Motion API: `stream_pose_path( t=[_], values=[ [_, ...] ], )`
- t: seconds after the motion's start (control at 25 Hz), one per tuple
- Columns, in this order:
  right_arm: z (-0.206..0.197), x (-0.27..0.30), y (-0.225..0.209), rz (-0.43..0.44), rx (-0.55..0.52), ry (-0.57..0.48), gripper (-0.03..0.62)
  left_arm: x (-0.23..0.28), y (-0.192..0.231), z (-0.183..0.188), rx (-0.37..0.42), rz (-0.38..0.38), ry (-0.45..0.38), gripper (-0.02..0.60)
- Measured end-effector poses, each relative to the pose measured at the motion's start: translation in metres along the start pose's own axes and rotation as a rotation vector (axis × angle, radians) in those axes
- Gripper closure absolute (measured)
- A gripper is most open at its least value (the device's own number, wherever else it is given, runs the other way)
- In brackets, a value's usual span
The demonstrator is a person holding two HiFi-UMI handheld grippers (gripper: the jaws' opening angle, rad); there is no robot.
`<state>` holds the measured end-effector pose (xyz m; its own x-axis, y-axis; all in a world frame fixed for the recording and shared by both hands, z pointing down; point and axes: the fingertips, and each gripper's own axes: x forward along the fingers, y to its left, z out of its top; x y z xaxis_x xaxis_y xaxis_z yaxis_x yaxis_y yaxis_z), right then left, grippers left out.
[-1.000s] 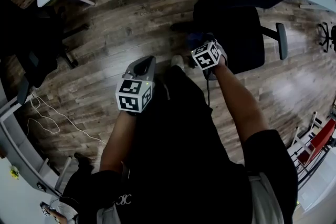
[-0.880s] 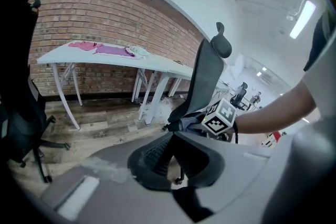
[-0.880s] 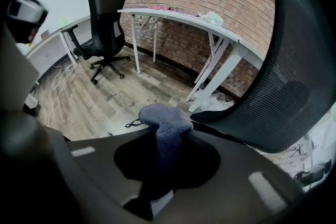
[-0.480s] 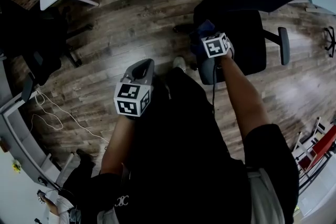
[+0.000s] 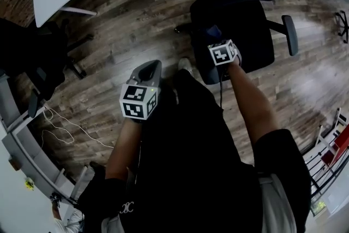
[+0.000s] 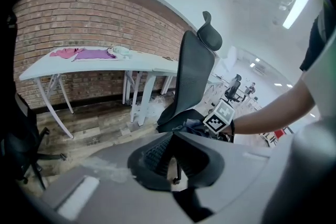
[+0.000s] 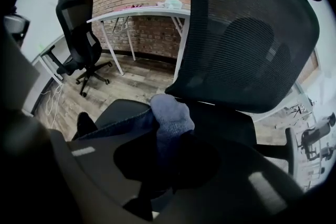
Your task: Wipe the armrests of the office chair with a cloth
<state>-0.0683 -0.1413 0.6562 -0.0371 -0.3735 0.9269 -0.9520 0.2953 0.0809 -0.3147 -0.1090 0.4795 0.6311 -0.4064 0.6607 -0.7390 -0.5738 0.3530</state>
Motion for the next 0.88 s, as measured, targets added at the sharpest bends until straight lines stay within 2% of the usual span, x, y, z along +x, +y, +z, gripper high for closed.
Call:
stream_pose_path(
  t=[0.16,0.48,0.88],
  values=[
    [-0.018,-0.018,0.006,-0.017,0.01,-0.01,0.523,0.007,-0.013,0.004,0.033,-0.032,0.008,0.575],
    [-0.064,-0.037,0.024,-0.015,0.142,-0.043,0.523,0.005,-0.027,-0.003,0.082,-0.077,0.028,0.575],
    [-0.129,-0.072,0.053,-0.06,0.254,-0.031,0.523,-0.006,-0.033,-0.018,0.143,-0.144,0.048,0.575]
  ],
)
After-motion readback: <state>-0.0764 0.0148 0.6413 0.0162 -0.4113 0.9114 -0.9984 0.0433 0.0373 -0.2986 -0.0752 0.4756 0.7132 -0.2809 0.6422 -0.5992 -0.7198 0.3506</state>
